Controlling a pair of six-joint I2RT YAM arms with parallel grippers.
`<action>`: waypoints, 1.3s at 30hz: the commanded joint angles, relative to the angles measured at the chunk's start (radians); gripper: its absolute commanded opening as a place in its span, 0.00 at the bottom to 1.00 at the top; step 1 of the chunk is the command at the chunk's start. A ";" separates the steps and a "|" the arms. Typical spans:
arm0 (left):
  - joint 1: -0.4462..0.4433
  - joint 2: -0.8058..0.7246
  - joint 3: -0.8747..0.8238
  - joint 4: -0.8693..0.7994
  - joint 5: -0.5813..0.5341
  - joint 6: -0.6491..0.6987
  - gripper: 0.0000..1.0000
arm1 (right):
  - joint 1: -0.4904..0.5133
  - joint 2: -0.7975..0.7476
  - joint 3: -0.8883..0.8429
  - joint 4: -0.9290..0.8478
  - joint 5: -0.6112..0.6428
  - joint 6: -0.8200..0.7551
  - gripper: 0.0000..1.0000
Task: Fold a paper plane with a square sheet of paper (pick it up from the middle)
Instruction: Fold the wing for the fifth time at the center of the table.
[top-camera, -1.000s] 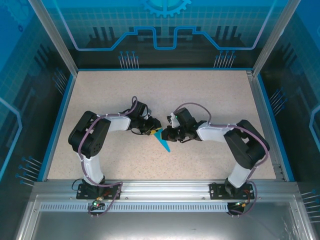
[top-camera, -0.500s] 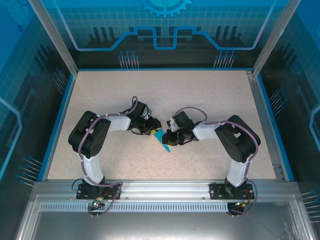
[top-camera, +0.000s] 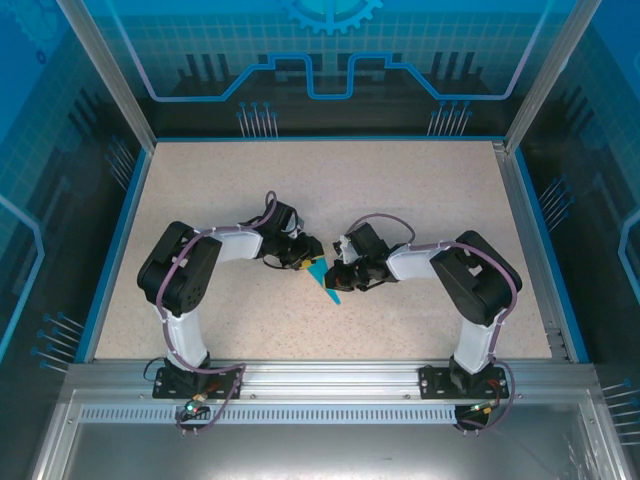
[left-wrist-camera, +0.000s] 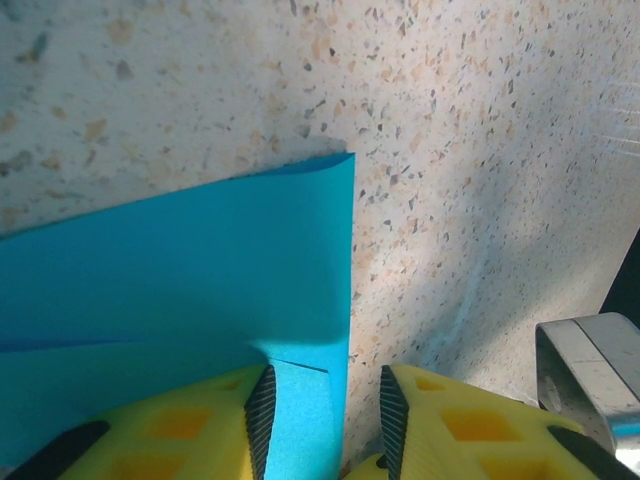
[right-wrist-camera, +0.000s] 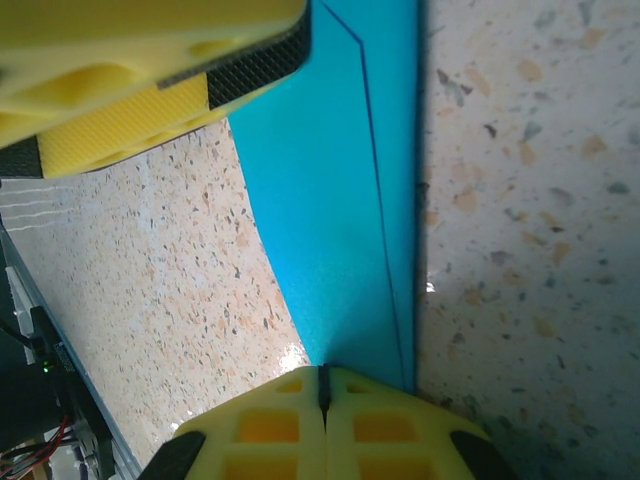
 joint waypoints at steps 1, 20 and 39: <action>0.028 0.022 0.008 -0.079 -0.059 0.052 0.38 | -0.003 0.048 -0.058 -0.188 0.054 -0.026 0.02; 0.048 -0.220 -0.040 -0.022 0.053 0.122 0.52 | 0.001 0.065 -0.033 -0.225 0.064 -0.007 0.00; -0.037 -0.059 -0.097 0.158 0.009 0.047 0.40 | 0.010 0.069 -0.056 -0.200 0.079 0.009 0.01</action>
